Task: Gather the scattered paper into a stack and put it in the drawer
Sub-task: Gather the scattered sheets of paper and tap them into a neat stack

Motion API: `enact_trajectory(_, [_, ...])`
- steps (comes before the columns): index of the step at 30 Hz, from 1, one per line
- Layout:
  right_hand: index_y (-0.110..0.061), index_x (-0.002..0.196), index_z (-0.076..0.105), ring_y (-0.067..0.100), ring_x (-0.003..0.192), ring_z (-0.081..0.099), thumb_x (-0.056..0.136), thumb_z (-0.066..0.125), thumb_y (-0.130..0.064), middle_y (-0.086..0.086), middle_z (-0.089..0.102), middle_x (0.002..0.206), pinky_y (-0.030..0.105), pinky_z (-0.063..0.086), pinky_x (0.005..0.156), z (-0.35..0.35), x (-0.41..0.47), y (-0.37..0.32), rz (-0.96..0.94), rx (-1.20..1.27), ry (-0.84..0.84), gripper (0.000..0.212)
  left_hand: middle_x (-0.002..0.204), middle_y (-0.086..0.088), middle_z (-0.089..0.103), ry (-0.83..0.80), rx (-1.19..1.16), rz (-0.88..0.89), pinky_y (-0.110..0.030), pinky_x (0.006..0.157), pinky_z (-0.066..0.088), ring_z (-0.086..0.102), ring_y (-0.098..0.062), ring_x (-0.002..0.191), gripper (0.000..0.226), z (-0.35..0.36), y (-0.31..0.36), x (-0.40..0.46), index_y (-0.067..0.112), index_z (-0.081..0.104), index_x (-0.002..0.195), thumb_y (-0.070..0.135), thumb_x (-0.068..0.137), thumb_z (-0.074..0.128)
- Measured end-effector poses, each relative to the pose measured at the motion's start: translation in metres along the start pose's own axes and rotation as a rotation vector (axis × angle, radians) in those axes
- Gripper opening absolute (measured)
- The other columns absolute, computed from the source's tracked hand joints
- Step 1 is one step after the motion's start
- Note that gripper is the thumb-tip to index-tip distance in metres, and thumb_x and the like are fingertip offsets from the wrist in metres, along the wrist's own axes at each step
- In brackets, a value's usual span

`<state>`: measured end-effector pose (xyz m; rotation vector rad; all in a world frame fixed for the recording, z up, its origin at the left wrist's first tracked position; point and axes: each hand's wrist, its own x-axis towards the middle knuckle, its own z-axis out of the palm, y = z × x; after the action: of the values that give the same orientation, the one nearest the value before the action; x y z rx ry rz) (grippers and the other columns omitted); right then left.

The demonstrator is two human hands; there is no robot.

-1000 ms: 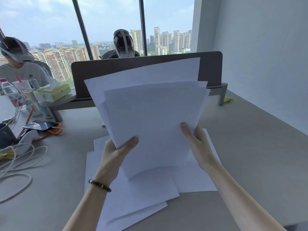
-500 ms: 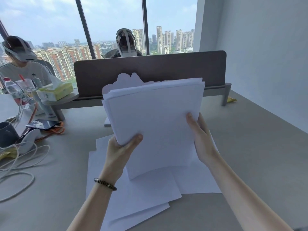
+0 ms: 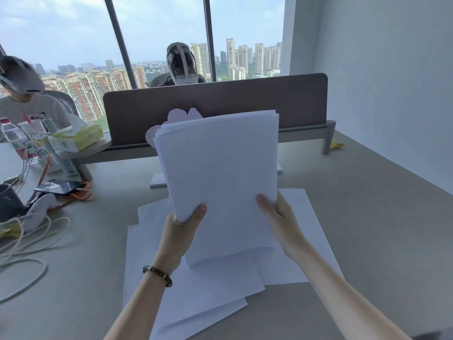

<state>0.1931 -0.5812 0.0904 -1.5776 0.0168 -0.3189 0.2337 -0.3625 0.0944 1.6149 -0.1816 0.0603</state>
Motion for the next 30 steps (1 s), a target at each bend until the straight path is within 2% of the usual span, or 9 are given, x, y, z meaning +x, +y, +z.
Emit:
enact_trajectory(4, [-0.042, 0.131, 0.056, 0.002, 0.119, 0.061, 0.104, 0.044, -0.039, -0.021, 0.067, 0.126, 0.038, 0.046, 0.107, 0.001, 0.006, -0.007, 0.073, -0.128, -0.082, 0.031, 0.056, 0.007, 0.047, 0.016, 0.125, -0.055, -0.021, 0.045, 0.029, 0.038, -0.016, 0.052, 0.028, -0.011, 0.001, 0.012, 0.015, 0.068, 0.076, 0.038, 0.091, 0.067])
enact_trajectory(7, [-0.047, 0.117, 0.063, -0.007, 0.111, 0.057, 0.103, 0.032, -0.054, -0.026, 0.066, 0.117, 0.022, 0.039, 0.102, 0.003, 0.002, -0.010, 0.158, -0.203, -0.106, 0.034, 0.085, 0.003, 0.077, -0.039, -0.052, -0.187, -0.024, 0.064, 0.055, 0.073, -0.016, 0.075, 0.023, -0.031, -0.003, 0.011, 0.007, 0.074, 0.101, 0.027, 0.094, 0.065])
enact_trajectory(10, [-0.027, 0.113, 0.062, 0.024, 0.116, 0.057, 0.093, 0.015, -0.075, 0.000, 0.065, 0.118, 0.038, 0.043, 0.094, 0.002, 0.008, 0.008, 0.147, -0.701, -0.037, 0.070, 0.101, -0.011, 0.078, -0.050, -0.184, -0.356, -0.036, 0.077, 0.061, 0.076, -0.026, 0.089, 0.024, -0.055, -0.011, 0.004, 0.006, 0.073, 0.106, 0.024, 0.093, 0.065])
enact_trajectory(12, [-0.024, 0.143, 0.044, 0.034, 0.133, 0.044, 0.092, 0.020, -0.075, 0.013, 0.050, 0.143, 0.047, 0.036, 0.106, 0.005, 0.010, 0.023, 0.240, -1.080, -0.067, 0.075, 0.103, -0.013, 0.078, -0.024, -0.201, -0.425, -0.036, 0.077, 0.060, 0.076, -0.027, 0.087, 0.025, -0.072, -0.022, 0.001, 0.006, 0.072, 0.107, 0.025, 0.092, 0.067])
enact_trajectory(16, [-0.034, 0.153, 0.021, 0.039, 0.145, 0.023, 0.077, 0.013, -0.088, 0.022, 0.027, 0.155, 0.052, 0.020, 0.114, 0.012, 0.004, 0.044, 0.229, -1.292, -0.214, 0.094, 0.100, -0.016, 0.077, 0.053, -0.202, -0.495, -0.036, 0.070, 0.062, 0.076, -0.026, 0.078, 0.026, -0.091, -0.044, -0.004, 0.003, 0.071, 0.108, 0.022, 0.091, 0.069])
enact_trajectory(19, [-0.037, 0.148, 0.029, 0.042, 0.148, 0.009, 0.079, 0.017, -0.082, 0.022, 0.016, 0.156, 0.056, 0.008, 0.119, 0.014, 0.002, 0.050, 0.189, -1.351, -0.304, 0.083, 0.103, -0.018, 0.077, 0.055, -0.227, -0.492, -0.039, 0.073, 0.063, 0.075, -0.028, 0.079, 0.026, -0.091, -0.051, -0.002, 0.003, 0.071, 0.109, 0.021, 0.091, 0.069])
enact_trajectory(22, [-0.032, 0.132, 0.047, 0.035, 0.142, 0.024, 0.067, 0.015, -0.077, 0.011, 0.034, 0.145, 0.049, 0.019, 0.115, 0.011, 0.000, 0.049, 0.157, -1.279, -0.314, 0.085, 0.102, -0.017, 0.077, 0.051, -0.224, -0.480, -0.041, 0.077, 0.062, 0.074, -0.028, 0.080, 0.024, -0.085, -0.053, 0.003, 0.004, 0.072, 0.106, 0.022, 0.090, 0.070])
enact_trajectory(24, [-0.027, 0.123, 0.053, 0.030, 0.133, 0.038, 0.081, 0.041, -0.067, 0.004, 0.045, 0.135, 0.041, 0.028, 0.107, 0.009, 0.000, 0.045, 0.153, -1.213, -0.300, 0.059, 0.097, -0.015, 0.078, 0.047, -0.218, -0.472, -0.037, 0.073, 0.062, 0.075, -0.026, 0.076, 0.022, -0.081, -0.052, 0.007, 0.004, 0.072, 0.105, 0.021, 0.090, 0.070])
enact_trajectory(30, [-0.026, 0.149, 0.032, 0.033, 0.144, 0.028, 0.089, 0.059, -0.051, 0.011, 0.028, 0.157, 0.041, 0.025, 0.115, -0.003, 0.001, 0.045, 0.198, -1.249, -0.202, 0.071, 0.097, -0.014, 0.078, 0.023, -0.228, -0.476, -0.038, 0.070, 0.063, 0.075, -0.025, 0.075, 0.022, -0.064, -0.049, 0.016, 0.005, 0.072, 0.106, 0.020, 0.091, 0.070])
